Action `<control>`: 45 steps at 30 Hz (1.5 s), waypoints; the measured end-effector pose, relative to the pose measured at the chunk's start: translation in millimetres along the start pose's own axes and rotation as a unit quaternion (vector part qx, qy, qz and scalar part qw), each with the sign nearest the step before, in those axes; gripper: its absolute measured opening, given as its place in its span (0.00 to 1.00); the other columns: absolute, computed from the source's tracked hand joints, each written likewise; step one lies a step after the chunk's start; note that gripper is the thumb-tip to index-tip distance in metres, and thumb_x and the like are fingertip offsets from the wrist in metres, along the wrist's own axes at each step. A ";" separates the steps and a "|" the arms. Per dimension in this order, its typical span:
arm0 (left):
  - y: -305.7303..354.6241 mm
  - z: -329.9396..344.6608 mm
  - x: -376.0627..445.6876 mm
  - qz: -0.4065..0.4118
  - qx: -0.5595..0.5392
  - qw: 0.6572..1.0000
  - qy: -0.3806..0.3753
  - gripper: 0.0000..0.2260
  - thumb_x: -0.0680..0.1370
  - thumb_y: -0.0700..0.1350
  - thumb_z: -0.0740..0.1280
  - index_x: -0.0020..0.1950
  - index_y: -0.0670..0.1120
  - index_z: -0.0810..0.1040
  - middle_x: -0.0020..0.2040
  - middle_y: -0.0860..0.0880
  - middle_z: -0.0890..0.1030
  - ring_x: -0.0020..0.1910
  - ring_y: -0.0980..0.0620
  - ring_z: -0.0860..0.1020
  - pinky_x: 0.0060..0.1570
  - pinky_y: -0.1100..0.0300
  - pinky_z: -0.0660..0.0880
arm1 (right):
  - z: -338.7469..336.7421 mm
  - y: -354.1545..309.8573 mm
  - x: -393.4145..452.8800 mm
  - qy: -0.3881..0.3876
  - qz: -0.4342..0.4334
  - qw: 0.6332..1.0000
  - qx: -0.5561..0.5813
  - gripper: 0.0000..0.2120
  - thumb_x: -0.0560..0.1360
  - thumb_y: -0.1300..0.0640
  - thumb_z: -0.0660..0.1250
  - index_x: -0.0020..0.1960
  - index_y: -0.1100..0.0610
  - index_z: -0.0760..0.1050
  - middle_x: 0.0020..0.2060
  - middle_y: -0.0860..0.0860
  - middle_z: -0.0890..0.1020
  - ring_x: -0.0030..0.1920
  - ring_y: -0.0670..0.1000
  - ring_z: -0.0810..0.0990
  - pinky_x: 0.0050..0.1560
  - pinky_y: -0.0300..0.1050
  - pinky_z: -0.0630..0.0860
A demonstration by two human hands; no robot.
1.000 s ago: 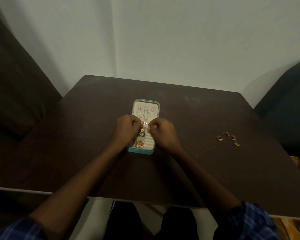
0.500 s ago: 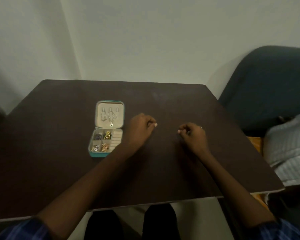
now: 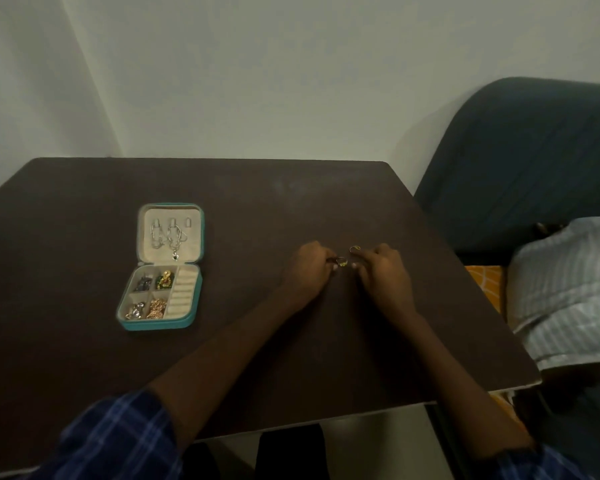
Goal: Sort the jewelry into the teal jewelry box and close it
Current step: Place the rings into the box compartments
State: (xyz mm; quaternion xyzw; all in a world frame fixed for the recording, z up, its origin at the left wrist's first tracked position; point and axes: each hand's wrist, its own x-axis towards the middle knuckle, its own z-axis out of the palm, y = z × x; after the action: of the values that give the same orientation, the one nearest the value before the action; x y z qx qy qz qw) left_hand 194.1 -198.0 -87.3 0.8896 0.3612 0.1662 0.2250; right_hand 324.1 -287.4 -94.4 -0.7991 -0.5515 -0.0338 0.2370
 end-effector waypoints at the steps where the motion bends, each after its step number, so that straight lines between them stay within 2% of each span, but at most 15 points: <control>1: 1.5 2.4 2.5 0.002 -0.001 1.000 0.004 0.09 0.76 0.44 0.64 0.52 0.44 0.82 0.47 0.42 0.80 0.49 0.42 0.76 0.49 0.51 0.72 | 2.2 -2.9 2.3 -0.008 -0.016 1.000 -0.002 0.15 0.77 0.56 0.63 0.63 0.54 0.75 0.52 0.55 0.76 0.54 0.55 0.71 0.45 0.43 0.67; 5: 3.8 7.8 8.9 0.005 0.005 1.000 0.014 0.09 0.77 0.44 0.63 0.50 0.43 0.82 0.47 0.41 0.77 0.47 0.42 0.76 0.46 0.51 0.71 | 8.8 -9.0 9.3 -0.016 -0.047 0.999 0.010 0.10 0.76 0.59 0.61 0.53 0.56 0.80 0.48 0.56 0.78 0.50 0.55 0.73 0.42 0.47 0.72; 8: 4.0 7.1 9.0 0.008 0.007 1.000 0.017 0.09 0.77 0.44 0.64 0.48 0.42 0.81 0.46 0.40 0.77 0.46 0.41 0.75 0.44 0.52 0.69 | 11.2 -6.3 10.5 -0.011 -0.043 0.999 0.010 0.08 0.76 0.58 0.62 0.48 0.57 0.80 0.47 0.55 0.79 0.48 0.55 0.73 0.40 0.46 0.69; 13: -1.6 8.6 8.3 0.032 -0.020 0.999 -0.001 0.07 0.76 0.43 0.65 0.45 0.42 0.80 0.46 0.41 0.78 0.47 0.42 0.76 0.48 0.51 0.71 | 11.6 -1.6 7.2 -0.010 -0.062 0.998 0.003 0.05 0.76 0.58 0.63 0.45 0.59 0.76 0.46 0.55 0.78 0.45 0.54 0.72 0.38 0.43 0.63; 17: -12.6 0.3 -3.0 0.047 -0.068 0.997 -0.005 0.06 0.76 0.43 0.64 0.46 0.42 0.79 0.47 0.43 0.79 0.49 0.46 0.75 0.49 0.57 0.67 | 5.8 -11.4 0.2 -0.019 -0.058 0.994 0.091 0.03 0.76 0.58 0.65 0.45 0.57 0.76 0.42 0.48 0.76 0.44 0.49 0.72 0.40 0.41 0.64; 21: -19.3 -24.2 -20.0 0.056 -0.122 0.991 -0.008 0.05 0.78 0.40 0.63 0.47 0.41 0.78 0.48 0.43 0.78 0.48 0.49 0.74 0.46 0.64 0.64 | -8.2 -33.5 -6.9 -0.021 -0.060 0.970 0.235 0.03 0.74 0.60 0.67 0.46 0.54 0.78 0.40 0.42 0.79 0.43 0.42 0.77 0.42 0.34 0.72; 25: -28.6 -61.4 -43.6 0.000 -0.267 0.959 -0.095 0.10 0.81 0.40 0.59 0.41 0.48 0.74 0.36 0.50 0.75 0.33 0.57 0.72 0.33 0.64 0.68 | -22.0 -65.9 -13.0 -0.029 -0.117 0.950 0.288 0.07 0.73 0.64 0.69 0.50 0.58 0.80 0.42 0.40 0.79 0.44 0.34 0.77 0.43 0.28 0.72; 28: -38.0 -91.0 -69.8 -0.028 -0.324 0.941 -0.095 0.08 0.81 0.40 0.57 0.48 0.43 0.75 0.37 0.51 0.76 0.31 0.62 0.74 0.28 0.69 0.68 | -21.5 -94.4 -16.0 -0.021 -0.142 0.943 0.300 0.08 0.73 0.64 0.69 0.51 0.56 0.81 0.42 0.43 0.81 0.42 0.35 0.78 0.43 0.29 0.73; 30: -45.9 -108.9 -88.5 -0.037 -0.320 0.943 -0.079 0.08 0.81 0.41 0.58 0.47 0.43 0.76 0.37 0.52 0.76 0.33 0.62 0.74 0.28 0.69 0.67 | -16.2 -116.8 -20.3 -0.012 -0.150 0.940 0.305 0.08 0.73 0.63 0.69 0.50 0.55 0.82 0.41 0.44 0.82 0.41 0.38 0.79 0.43 0.30 0.74; 33: -64.9 -129.6 -111.0 -0.045 -0.276 0.959 -0.045 0.09 0.80 0.42 0.60 0.43 0.45 0.77 0.33 0.54 0.77 0.30 0.64 0.73 0.29 0.70 0.67 | -5.5 -152.0 -28.8 -0.007 -0.167 0.947 0.274 0.06 0.73 0.61 0.68 0.49 0.55 0.82 0.41 0.44 0.82 0.40 0.40 0.77 0.40 0.26 0.70; 35: -80.3 -139.7 -124.5 -0.060 -0.255 0.965 -0.024 0.09 0.80 0.41 0.61 0.43 0.43 0.79 0.32 0.52 0.77 0.28 0.64 0.73 0.30 0.71 0.68 | 3.0 -172.9 -34.1 -0.003 -0.174 0.954 0.246 0.06 0.74 0.59 0.68 0.49 0.53 0.82 0.40 0.43 0.81 0.38 0.39 0.74 0.38 0.26 0.67; 37: -93.1 -146.7 -135.4 -0.085 -0.234 0.969 -0.005 0.09 0.79 0.41 0.63 0.43 0.41 0.80 0.33 0.49 0.79 0.29 0.62 0.74 0.34 0.68 0.71 | 11.5 -189.0 -38.3 -0.014 -0.171 0.956 0.238 0.06 0.74 0.58 0.68 0.49 0.52 0.82 0.40 0.40 0.80 0.37 0.38 0.72 0.37 0.27 0.65; 39: -101.6 -149.7 -142.8 -0.102 -0.205 0.973 0.009 0.08 0.78 0.41 0.65 0.41 0.41 0.80 0.31 0.54 0.80 0.30 0.62 0.76 0.37 0.66 0.73 | 19.5 -199.9 -41.3 -0.033 -0.170 0.955 0.240 0.06 0.74 0.57 0.68 0.49 0.52 0.82 0.42 0.42 0.82 0.37 0.36 0.72 0.36 0.26 0.65; 42: -110.0 -150.2 -151.0 -0.121 -0.131 0.984 0.020 0.06 0.77 0.41 0.67 0.42 0.44 0.82 0.35 0.54 0.81 0.35 0.62 0.77 0.36 0.69 0.71 | 27.7 -211.3 -44.5 -0.067 -0.167 0.955 0.235 0.07 0.74 0.58 0.68 0.50 0.54 0.82 0.45 0.48 0.85 0.39 0.37 0.75 0.37 0.24 0.68; 45: -117.9 -149.0 -156.1 -0.131 -0.063 0.989 0.017 0.05 0.76 0.42 0.67 0.45 0.45 0.83 0.41 0.50 0.81 0.40 0.57 0.77 0.34 0.70 0.68 | 34.9 -216.6 -47.4 -0.106 -0.156 0.956 0.225 0.07 0.74 0.58 0.68 0.51 0.55 0.82 0.46 0.49 0.85 0.42 0.41 0.79 0.41 0.32 0.76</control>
State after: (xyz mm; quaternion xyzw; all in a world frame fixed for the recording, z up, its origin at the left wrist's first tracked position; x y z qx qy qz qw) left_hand -47.9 -193.1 -43.7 0.8158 0.4668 0.1732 0.2943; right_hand 104.0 -253.3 -66.2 -0.6282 -0.6843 0.1400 0.3427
